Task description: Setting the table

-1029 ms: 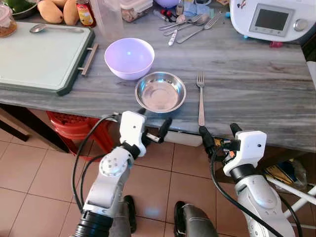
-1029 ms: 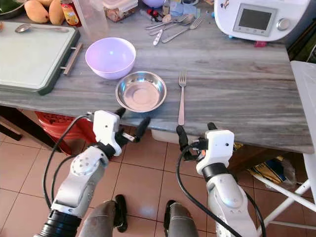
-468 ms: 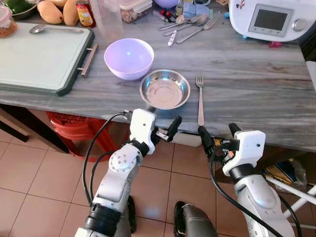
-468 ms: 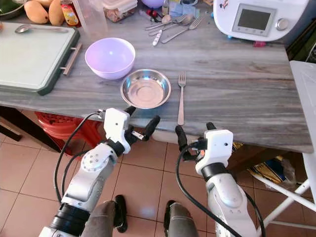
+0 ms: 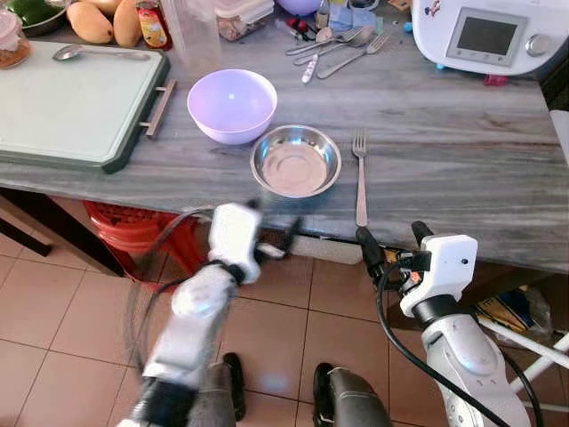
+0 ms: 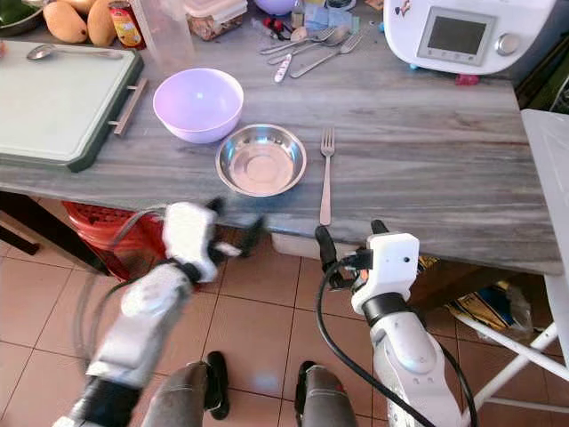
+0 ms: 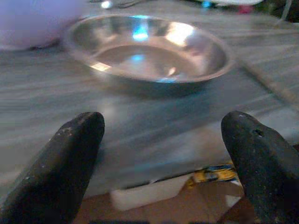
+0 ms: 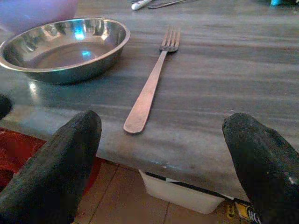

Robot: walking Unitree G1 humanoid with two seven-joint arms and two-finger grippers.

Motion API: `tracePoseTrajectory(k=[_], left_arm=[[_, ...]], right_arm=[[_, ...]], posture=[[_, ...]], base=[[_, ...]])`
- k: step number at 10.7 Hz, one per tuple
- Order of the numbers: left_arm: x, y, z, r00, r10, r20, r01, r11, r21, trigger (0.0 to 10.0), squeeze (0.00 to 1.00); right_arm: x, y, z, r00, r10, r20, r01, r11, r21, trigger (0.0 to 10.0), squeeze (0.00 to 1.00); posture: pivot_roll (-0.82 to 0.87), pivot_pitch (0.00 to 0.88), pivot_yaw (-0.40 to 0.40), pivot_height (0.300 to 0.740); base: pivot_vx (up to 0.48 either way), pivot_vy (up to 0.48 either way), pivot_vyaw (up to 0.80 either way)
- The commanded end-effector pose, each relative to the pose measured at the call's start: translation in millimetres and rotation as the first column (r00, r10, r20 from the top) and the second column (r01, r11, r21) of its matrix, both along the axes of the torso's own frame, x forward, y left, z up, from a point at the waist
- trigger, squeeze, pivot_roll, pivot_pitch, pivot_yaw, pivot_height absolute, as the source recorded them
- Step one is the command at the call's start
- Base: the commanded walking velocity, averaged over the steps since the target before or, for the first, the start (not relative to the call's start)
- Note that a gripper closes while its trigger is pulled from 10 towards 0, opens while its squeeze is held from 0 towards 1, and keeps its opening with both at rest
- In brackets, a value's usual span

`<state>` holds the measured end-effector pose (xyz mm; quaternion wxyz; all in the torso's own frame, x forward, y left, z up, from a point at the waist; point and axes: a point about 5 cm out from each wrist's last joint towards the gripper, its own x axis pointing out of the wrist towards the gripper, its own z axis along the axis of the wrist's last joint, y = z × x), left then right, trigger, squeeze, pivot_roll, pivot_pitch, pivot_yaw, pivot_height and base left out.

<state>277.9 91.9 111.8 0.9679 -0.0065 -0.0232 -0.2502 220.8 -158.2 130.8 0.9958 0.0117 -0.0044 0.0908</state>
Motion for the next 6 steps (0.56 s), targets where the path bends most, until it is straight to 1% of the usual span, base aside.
tracePoseTrajectory(k=[1, 2, 3, 4, 5, 6], left_arm=[[-4.2, 13.8, -1.5, 0.999, 0.042, -0.014, -0.042, 0.999, 0.004, 10.0, 0.0], [-8.7, 33.9, 1.2, 0.991, 0.13, -0.001, -0.13, 0.991, 0.007, 10.0, 0.0], [-14.6, 55.6, 8.1, 0.96, 0.279, 0.036, -0.279, 0.96, -0.01, 10.0, 0.0], [-22.8, 78.0, 13.8, 0.894, 0.444, 0.059, -0.442, 0.896, -0.042, 10.0, 0.0], [-32.2, 86.6, 9.4, 0.856, 0.514, 0.056, -0.515, 0.857, 0.006, 10.0, 0.0], [-33.8, 87.5, 9.3, 0.838, 0.542, 0.063, -0.544, 0.839, 0.009, 10.0, 0.0]], right_arm=[[-0.1, 0.5, 0.5, 1.0, 0.011, -0.005, -0.011, 1.0, -0.001, 10.0, 0.0], [2.6, 1.9, 0.9, 1.0, 0.019, 0.0, -0.019, 1.0, -0.008, 10.0, 0.0], [4.9, 6.4, 3.2, 0.999, 0.049, 0.022, -0.049, 0.998, -0.039, 10.0, 0.0], [9.6, 8.8, 8.3, 0.997, 0.045, 0.056, -0.039, 0.994, -0.101, 10.0, 0.0], [15.5, 5.3, 7.4, 0.999, 0.006, 0.048, -0.001, 0.995, -0.104, 10.0, 0.0], [19.6, 4.6, 12.5, 0.996, -0.016, 0.088, 0.028, 0.991, -0.134, 10.0, 0.0]], posture=[[-0.07, 0.216, 0.005, 0.74], [-0.06, 0.211, 0.005, 0.74], [-0.05, 0.201, 0.008, 0.74], [-0.04, 0.192, 0.007, 0.74], [-0.02, 0.169, 0.002, 0.74], [-0.02, 0.157, -0.007, 0.74]], base=[[0.0, 0.0, 0.0], [0.0, 0.0, 0.0], [0.0, 0.0, 0.0], [0.0, 0.0, 0.0], [0.0, 0.0, 0.0], [0.0, 0.0, 0.0]])
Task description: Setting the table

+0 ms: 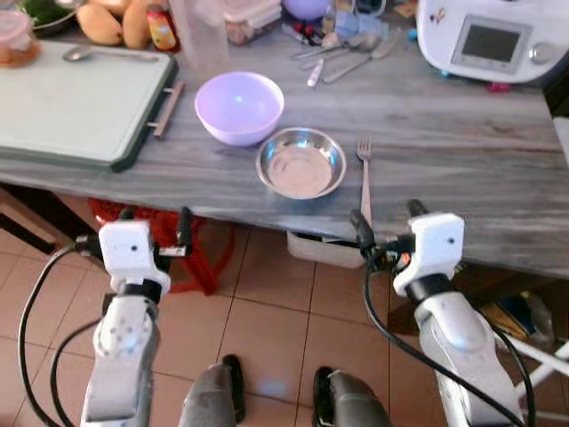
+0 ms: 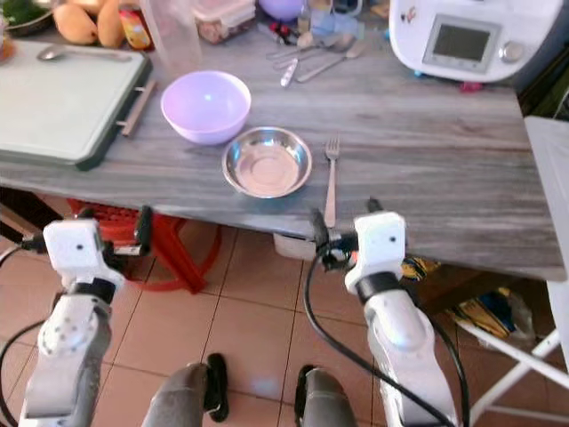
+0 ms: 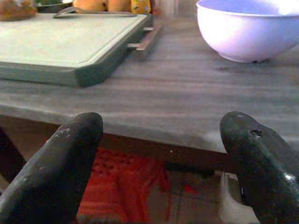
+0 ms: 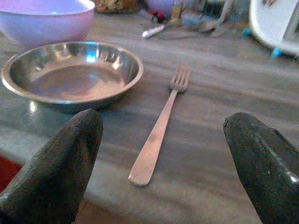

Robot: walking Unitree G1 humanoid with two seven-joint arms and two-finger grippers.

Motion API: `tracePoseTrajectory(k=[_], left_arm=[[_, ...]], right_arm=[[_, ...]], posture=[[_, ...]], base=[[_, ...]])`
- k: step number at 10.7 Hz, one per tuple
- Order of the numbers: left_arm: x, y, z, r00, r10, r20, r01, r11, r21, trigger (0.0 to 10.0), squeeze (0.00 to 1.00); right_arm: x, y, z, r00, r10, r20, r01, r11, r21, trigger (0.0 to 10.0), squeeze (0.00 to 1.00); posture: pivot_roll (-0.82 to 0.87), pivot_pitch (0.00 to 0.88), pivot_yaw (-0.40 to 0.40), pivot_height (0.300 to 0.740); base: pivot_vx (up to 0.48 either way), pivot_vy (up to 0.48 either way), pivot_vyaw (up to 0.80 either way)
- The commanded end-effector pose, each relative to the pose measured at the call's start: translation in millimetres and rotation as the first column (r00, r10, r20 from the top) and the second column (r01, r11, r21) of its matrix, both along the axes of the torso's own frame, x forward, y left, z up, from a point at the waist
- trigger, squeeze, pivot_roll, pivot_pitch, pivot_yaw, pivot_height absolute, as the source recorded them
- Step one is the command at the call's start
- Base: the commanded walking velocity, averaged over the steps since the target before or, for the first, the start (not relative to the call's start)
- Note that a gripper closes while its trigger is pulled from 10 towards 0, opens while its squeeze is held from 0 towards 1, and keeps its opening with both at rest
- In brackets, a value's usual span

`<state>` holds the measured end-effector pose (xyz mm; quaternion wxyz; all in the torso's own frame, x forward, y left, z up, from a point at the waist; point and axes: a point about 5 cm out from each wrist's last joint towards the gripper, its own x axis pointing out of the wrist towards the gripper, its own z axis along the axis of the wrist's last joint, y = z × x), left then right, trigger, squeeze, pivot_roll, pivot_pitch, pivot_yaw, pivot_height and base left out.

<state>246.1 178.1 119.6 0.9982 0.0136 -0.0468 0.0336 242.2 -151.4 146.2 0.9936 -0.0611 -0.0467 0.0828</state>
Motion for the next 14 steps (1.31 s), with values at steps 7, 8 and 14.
tracePoseTrajectory(k=[7, 8, 14], left_arm=[[15.4, -17.9, 13.6, 1.0, -0.001, 0.002, 0.001, 1.0, -0.011, 10.0, 0.0], [15.3, -18.6, 13.7, 1.0, -0.004, 0.0, 0.004, 1.0, -0.012, 10.0, 0.0], [14.2, -18.9, 13.5, 1.0, -0.003, -0.011, 0.003, 1.0, -0.007, 10.0, 0.0]], right_arm=[[14.7, -14.6, 7.3, 0.979, -0.173, 0.105, 0.185, 0.976, -0.115, 10.0, 0.0], [15.2, -16.2, 5.9, 0.977, -0.19, 0.096, 0.2, 0.975, -0.099, 10.0, 0.0], [19.0, -22.3, 2.7, 0.974, -0.218, 0.054, 0.222, 0.972, -0.081, 10.0, 0.0]], posture=[[-0.04, 0.12, 0.005, 0.74], [-0.04, 0.122, 0.005, 0.74], [-0.03, 0.141, 0.003, 0.74]], base=[[0.0, 0.0, 0.0], [0.0, 0.0, 0.0], [-0.277, 0.0, 0.0]])
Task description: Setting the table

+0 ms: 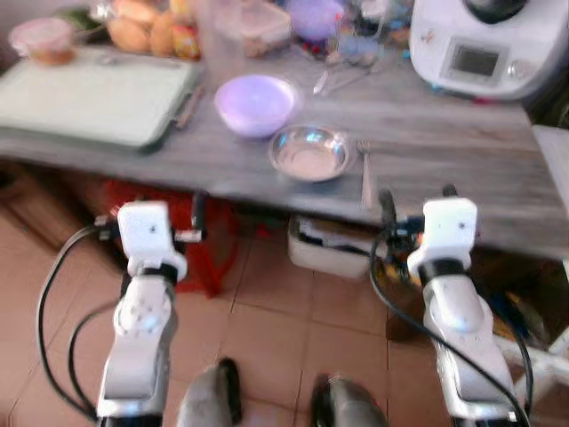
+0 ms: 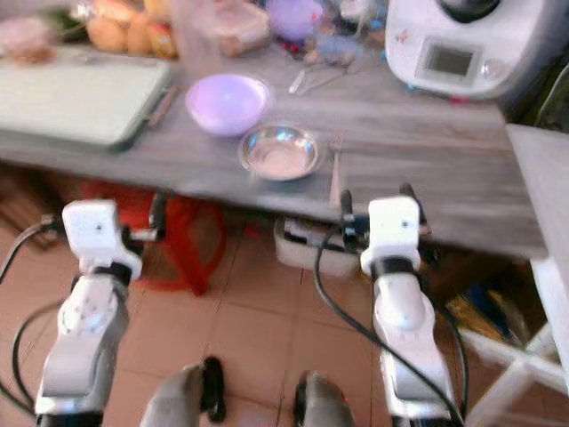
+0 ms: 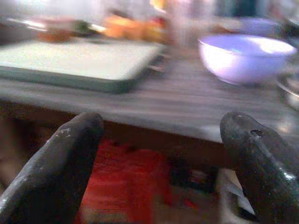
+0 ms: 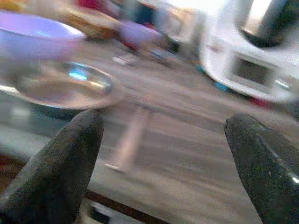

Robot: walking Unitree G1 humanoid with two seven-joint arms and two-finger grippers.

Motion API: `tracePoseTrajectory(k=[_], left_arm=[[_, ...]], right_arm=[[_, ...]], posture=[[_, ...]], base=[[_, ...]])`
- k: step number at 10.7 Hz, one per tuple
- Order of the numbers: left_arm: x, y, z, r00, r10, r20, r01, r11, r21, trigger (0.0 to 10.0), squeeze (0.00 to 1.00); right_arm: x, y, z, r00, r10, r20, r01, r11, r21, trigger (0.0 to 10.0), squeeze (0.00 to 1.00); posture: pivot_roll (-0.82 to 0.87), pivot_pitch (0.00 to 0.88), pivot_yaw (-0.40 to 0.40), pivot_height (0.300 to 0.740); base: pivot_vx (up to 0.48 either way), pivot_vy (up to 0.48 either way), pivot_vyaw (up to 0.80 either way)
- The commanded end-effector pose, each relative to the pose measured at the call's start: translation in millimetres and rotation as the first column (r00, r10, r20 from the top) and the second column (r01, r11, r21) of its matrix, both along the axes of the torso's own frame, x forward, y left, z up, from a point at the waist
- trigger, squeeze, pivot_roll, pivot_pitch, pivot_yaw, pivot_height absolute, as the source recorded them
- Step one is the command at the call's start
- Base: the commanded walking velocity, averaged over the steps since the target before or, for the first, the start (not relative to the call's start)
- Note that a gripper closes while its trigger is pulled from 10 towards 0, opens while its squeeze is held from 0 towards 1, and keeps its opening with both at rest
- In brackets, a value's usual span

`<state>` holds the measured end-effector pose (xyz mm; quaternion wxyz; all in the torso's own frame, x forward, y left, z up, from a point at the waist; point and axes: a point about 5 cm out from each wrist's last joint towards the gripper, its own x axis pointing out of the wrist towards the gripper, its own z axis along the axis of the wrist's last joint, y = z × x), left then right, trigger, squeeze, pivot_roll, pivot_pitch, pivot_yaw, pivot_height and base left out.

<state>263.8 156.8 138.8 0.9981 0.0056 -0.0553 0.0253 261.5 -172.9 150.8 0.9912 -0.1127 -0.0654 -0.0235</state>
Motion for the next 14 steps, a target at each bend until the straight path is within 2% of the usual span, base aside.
tracePoseTrajectory(k=[1, 3, 4, 5, 6, 7, 8, 10, 12, 14], left_arm=[[-3.2, 1.9, -5.6, 1.0, 0.012, -0.027, -0.012, 1.0, 0.008, 10.0, 0.0], [-2.1, 0.8, -6.2, 1.0, 0.008, -0.03, -0.007, 1.0, 0.01, 10.0, 0.0], [-1.0, 0.7, -6.0, 1.0, 0.006, -0.029, -0.006, 1.0, 0.012, 10.0, 0.0], [-0.6, 1.1, -5.6, 1.0, 0.007, -0.027, -0.007, 1.0, 0.013, 10.0, 0.0], [-0.8, 1.5, -5.9, 1.0, 0.007, -0.028, -0.006, 1.0, 0.017, 10.0, 0.0], [-1.1, 1.1, -6.5, 1.0, 0.004, -0.029, -0.003, 1.0, 0.019, 10.0, 0.0], [0.3, 0.1, -5.4, 1.0, -0.001, -0.027, 0.001, 1.0, 0.021, 10.0, 0.0], [1.3, 0.4, -4.3, 1.0, -0.003, -0.022, 0.004, 1.0, 0.025, 10.0, 0.0], [-3.3, -2.5, -3.7, 0.999, -0.047, -0.016, 0.047, 0.999, 0.013, 10.0, 0.0], [-10.2, -9.0, -6.3, 0.994, -0.104, -0.022, 0.104, 0.995, -0.015, 10.0, 0.0]], right_arm=[[0.3, -1.2, -2.3, 1.0, -0.014, -0.017, 0.014, 1.0, -0.002, 10.0, 0.0], [4.8, -8.7, -5.4, 0.99, -0.139, -0.021, 0.138, 0.989, -0.062, 10.0, 0.0], [6.7, -6.9, -5.1, 0.997, -0.08, -0.018, 0.079, 0.996, -0.031, 10.0, 0.0], [7.5, -8.1, -2.6, 0.997, -0.074, 0.012, 0.075, 0.996, -0.048, 10.0, 0.0], [6.9, -9.7, -6.1, 0.995, -0.095, -0.011, 0.095, 0.995, -0.033, 10.0, 0.0], [6.4, -6.2, -10.2, 0.997, -0.046, -0.063, 0.048, 0.998, 0.032, 10.0, 0.0], [6.1, -1.8, -9.5, 0.998, -0.01, -0.055, 0.012, 0.999, 0.045, 10.0, 0.0], [6.0, -3.2, -7.8, 0.999, -0.02, -0.038, 0.021, 0.999, 0.049, 10.0, 0.0], [5.3, -15.6, -7.1, 0.995, -0.094, -0.03, 0.095, 0.995, 0.025, 10.0, 0.0], [4.9, -14.7, -11.0, 0.994, -0.083, -0.066, 0.089, 0.993, 0.079, 10.0, 0.0]], posture=[[-0.04, 0.14, 0.002, 0.74], [-0.04, 0.141, 0.002, 0.74], [-0.04, 0.14, 0.002, 0.74], [-0.04, 0.144, 0.003, 0.74], [-0.04, 0.142, 0.004, 0.74], [-0.04, 0.141, 0.006, 0.74], [-0.04, 0.147, 0.007, 0.74], [-0.03, 0.148, 0.008, 0.74], [-0.03, 0.158, 0.004, 0.74], [-0.03, 0.169, -0.003, 0.74]], base=[[-0.292, 0.0, 0.0], [-0.283, 0.0, 0.0], [-0.285, 0.0, 0.0], [-0.259, 0.0, 0.0], [-0.251, 0.0, 0.0], [0.0, 0.0, 0.0], [0.0, 0.0, 0.0], [0.0, 0.0, 0.0], [0.0, 0.0, 0.0], [0.0, 0.0, 0.0]])
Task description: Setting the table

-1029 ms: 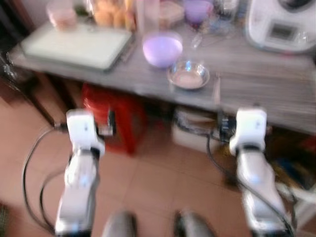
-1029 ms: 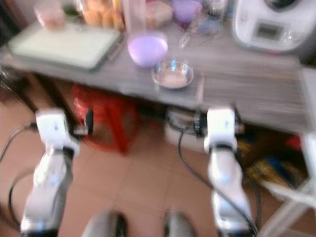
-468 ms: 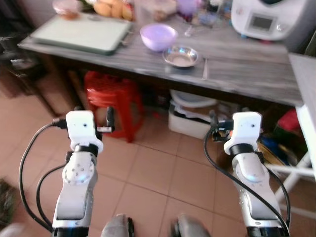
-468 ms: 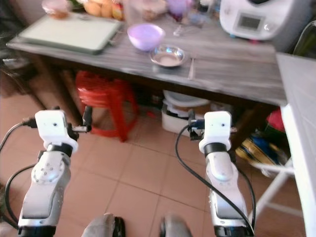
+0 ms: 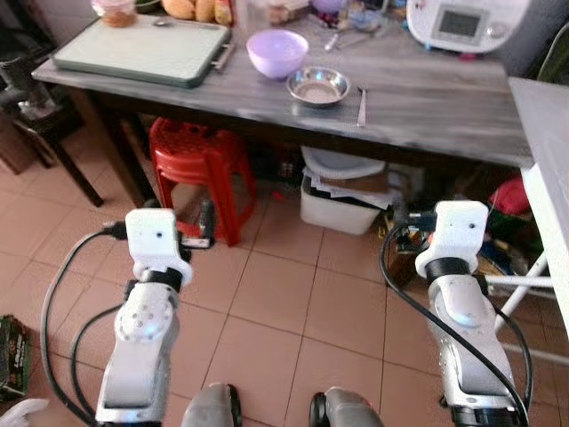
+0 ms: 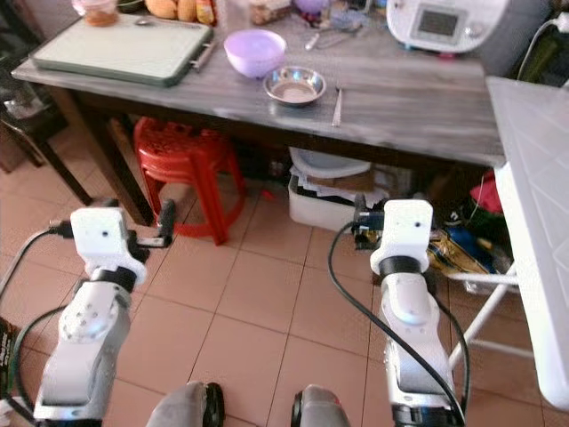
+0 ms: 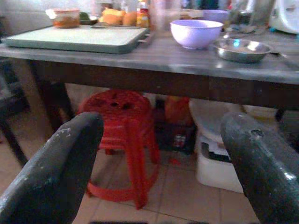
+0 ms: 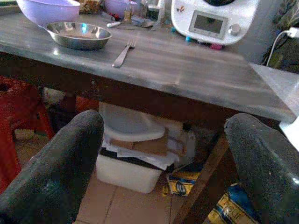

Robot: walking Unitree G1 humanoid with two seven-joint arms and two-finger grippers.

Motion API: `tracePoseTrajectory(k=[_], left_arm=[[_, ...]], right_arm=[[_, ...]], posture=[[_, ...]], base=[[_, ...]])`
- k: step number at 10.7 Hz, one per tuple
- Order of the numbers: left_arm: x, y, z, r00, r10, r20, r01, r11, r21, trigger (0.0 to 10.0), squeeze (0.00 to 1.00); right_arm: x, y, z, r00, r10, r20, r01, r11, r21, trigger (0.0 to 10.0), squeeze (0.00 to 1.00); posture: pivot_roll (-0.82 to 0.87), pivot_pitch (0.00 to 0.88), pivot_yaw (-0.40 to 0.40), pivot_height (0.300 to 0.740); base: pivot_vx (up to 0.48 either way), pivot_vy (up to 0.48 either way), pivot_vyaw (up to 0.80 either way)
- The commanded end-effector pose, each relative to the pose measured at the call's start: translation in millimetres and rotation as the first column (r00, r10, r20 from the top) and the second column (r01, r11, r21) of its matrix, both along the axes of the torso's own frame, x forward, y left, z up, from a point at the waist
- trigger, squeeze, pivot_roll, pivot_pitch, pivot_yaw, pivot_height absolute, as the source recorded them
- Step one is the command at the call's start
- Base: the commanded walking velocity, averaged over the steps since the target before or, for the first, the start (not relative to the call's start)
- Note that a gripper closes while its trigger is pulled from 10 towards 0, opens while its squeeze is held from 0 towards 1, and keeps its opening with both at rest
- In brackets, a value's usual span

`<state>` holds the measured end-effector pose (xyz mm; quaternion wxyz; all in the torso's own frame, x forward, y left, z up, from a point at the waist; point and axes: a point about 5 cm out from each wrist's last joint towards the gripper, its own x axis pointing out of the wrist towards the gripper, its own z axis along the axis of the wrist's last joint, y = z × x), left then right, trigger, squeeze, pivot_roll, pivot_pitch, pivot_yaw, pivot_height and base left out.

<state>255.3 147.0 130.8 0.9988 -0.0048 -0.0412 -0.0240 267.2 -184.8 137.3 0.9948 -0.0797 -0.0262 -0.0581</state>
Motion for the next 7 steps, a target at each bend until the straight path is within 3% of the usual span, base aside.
tracePoseTrajectory(k=[1, 5, 7], left_arm=[[-1.4, -2.2, 2.0, 1.0, -0.014, 0.008, 0.014, 1.0, -0.009, 10.0, 0.0], [-1.4, -2.0, 4.0, 0.999, -0.048, 0.021, 0.049, 0.998, -0.027, 10.0, 0.0], [-2.9, -4.4, 3.6, 0.998, -0.066, 0.02, 0.067, 0.997, -0.045, 10.0, 0.0]], right_arm=[[-0.4, -0.5, 3.0, 1.0, -0.004, 0.006, 0.003, 1.0, 0.009, 10.0, 0.0], [1.0, -1.5, 5.9, 1.0, 0.02, 0.012, -0.02, 1.0, -0.009, 10.0, 0.0], [0.7, 1.0, 6.0, 0.999, 0.051, 0.017, -0.051, 0.999, -0.02, 10.0, 0.0]], posture=[[-0.04, 0.167, -0.008, 0.74], [-0.05, 0.169, -0.016, 0.74], [-0.05, 0.17, -0.022, 0.74]], base=[[0.0, 0.0, -0.46], [0.0, -0.297, -0.8], [0.0, -0.416, 0.0]])
